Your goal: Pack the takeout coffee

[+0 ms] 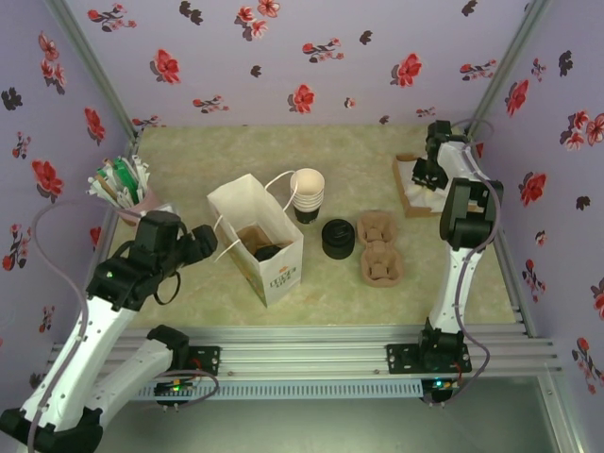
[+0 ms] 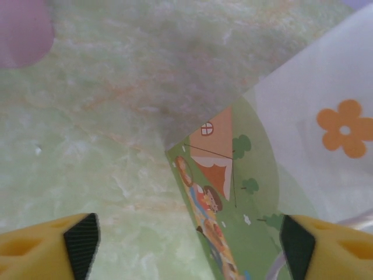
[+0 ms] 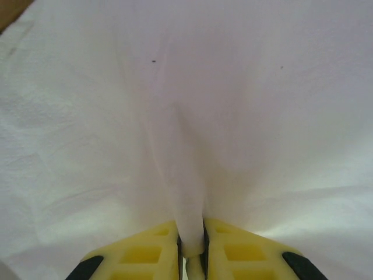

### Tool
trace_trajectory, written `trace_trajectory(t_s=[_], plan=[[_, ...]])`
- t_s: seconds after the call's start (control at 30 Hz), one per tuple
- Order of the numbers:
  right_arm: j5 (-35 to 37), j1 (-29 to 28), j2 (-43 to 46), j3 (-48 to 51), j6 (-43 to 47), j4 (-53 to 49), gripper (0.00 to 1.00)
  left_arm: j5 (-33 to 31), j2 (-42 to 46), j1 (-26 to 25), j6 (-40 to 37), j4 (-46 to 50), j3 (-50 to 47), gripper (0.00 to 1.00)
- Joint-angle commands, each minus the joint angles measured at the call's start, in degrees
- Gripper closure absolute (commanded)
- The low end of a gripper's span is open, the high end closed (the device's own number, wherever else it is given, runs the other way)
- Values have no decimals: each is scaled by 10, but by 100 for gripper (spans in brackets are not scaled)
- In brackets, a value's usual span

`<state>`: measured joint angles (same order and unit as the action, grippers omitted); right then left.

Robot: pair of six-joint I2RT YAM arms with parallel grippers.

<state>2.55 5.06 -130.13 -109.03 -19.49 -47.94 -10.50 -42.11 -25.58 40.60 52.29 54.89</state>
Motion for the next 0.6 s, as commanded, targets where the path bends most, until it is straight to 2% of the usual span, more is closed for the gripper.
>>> trace_trajectory(t_s=[0.0,0.4,0.57], plan=[[5,4,40,-3,2,-7,82,-13,7,3,-8,26,42,1],[9,4,65,2,1,-6,94,-28,34,4,-16,109,92,1],[19,4,92,10,-1,-6,99,-28,49,3,-3,144,94,14]])
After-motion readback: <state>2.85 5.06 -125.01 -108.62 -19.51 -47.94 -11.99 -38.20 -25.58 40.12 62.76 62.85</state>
